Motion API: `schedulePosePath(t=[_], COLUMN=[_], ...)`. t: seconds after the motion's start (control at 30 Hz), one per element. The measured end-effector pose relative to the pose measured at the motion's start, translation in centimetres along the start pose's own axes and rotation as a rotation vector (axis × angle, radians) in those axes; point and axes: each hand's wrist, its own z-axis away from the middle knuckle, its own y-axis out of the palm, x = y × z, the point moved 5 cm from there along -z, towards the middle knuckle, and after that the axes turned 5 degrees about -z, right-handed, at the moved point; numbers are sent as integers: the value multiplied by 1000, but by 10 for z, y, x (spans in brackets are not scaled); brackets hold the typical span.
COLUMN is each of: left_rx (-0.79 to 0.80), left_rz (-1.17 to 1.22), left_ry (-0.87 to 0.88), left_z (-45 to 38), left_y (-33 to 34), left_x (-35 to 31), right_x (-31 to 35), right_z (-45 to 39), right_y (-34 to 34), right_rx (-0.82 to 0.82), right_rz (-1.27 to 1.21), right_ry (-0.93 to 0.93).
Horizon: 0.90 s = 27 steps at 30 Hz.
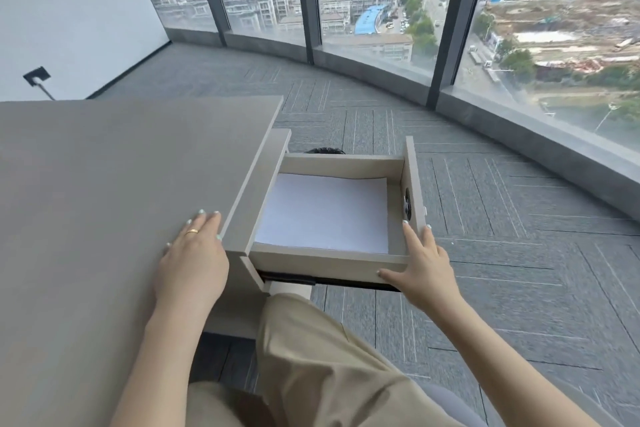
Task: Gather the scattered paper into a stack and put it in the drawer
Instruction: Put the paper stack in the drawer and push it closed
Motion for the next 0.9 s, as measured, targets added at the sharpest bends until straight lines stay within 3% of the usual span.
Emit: schedulePosePath(t=[0.2,0.4,0.9], left_rx=[-25,-22,-60], left_rz=[-25,-30,-89], left_ry=[39,58,61], left_z=[5,6,5], left_y=[0,-3,-1], left_x=[2,4,7], right_x=[33,65,158], right_z=[4,0,-16], right_y=[31,67,144], right_rx=[98,289,565], right_rz=[-241,-785,-914], right_ry=[-229,-198,-189])
